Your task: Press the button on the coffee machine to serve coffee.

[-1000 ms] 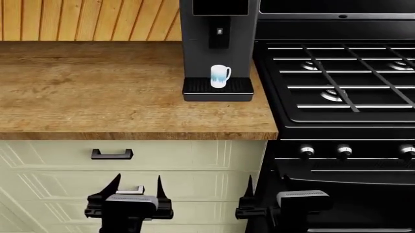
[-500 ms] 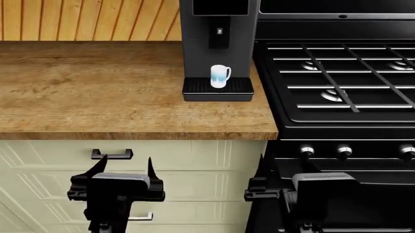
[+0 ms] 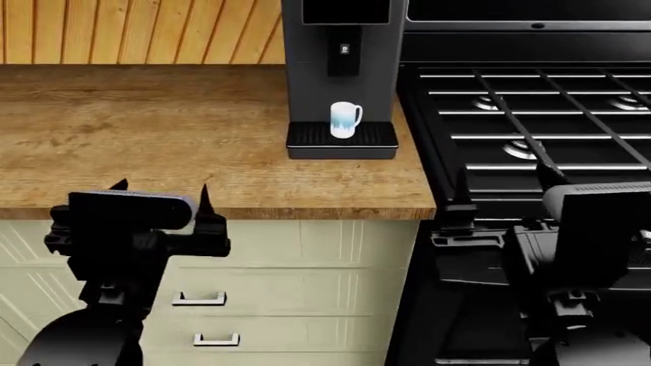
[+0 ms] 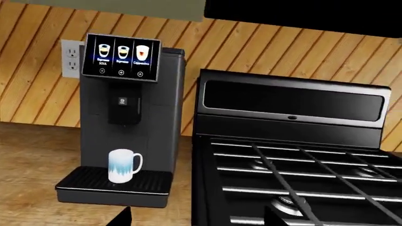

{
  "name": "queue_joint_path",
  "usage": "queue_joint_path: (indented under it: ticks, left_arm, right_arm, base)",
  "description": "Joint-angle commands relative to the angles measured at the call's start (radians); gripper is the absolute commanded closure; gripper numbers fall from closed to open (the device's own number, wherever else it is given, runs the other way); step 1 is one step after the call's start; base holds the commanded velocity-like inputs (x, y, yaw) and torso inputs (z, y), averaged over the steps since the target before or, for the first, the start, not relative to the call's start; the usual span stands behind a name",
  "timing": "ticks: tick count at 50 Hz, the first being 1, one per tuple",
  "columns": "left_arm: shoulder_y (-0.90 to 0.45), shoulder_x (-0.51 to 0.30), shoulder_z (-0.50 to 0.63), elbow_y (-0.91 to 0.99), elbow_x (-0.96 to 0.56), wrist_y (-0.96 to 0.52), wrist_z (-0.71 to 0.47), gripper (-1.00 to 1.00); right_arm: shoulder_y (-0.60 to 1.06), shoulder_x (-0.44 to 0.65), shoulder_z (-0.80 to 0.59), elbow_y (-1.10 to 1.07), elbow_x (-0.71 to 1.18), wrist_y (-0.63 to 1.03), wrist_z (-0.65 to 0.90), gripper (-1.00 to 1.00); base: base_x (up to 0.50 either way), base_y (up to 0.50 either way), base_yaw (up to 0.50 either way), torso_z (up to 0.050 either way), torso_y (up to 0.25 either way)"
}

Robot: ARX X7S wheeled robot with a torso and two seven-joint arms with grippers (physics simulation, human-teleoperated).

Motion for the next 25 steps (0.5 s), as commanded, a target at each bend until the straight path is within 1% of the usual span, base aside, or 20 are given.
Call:
queue_joint_path:
  ticks: [1,5,9,15,20,22,25]
  left_arm:
    - [-0.127,-0.006,-0.083,0.068,-0.047,-0.201,0.040,-1.00]
    - [-0.130,-0.013,-0.086,0.068,-0.047,-0.200,0.038,-1.00]
    - [-0.102,-0.020,-0.085,0.069,-0.045,-0.179,0.037,-1.00]
    - [-0.091,-0.028,-0.069,0.070,-0.044,-0.166,0.034,-1.00]
    - [-0.076,-0.025,-0.054,0.060,-0.039,-0.146,0.022,-1.00]
    - [-0.048,-0.024,-0.066,0.058,-0.046,-0.119,0.030,-1.00]
    - [-0.041,-0.026,-0.070,0.053,-0.049,-0.111,0.033,-1.00]
  right_arm:
    - [0.096,0.093,0.179,-0.092,0.354,0.185,0.193,-1.00]
    - [0.071,0.115,0.218,-0.088,0.421,0.167,0.231,-1.00]
    - [0.042,0.139,0.215,-0.085,0.445,0.150,0.258,-1.00]
    - [0.049,0.164,0.228,-0.081,0.495,0.162,0.284,-1.00]
    - [0.046,0.176,0.207,-0.071,0.502,0.150,0.300,-1.00]
    - [0.038,0.188,0.209,-0.077,0.512,0.160,0.306,-1.00]
    - [0.035,0.197,0.210,-0.077,0.525,0.160,0.316,-1.00]
  base:
    - [0.00,0.00,0.00,0.000,0.000]
    - [0.02,0.00,0.00,0.000,0.000]
    - [0.15,0.00,0.00,0.000,0.000]
    - [0.30,0.00,0.00,0.000,0.000]
    - [0.33,0.00,0.00,0.000,0.000]
    - [0.40,0.07,0.00,0.000,0.000]
    - [0.43,0.15,0.00,0.000,0.000]
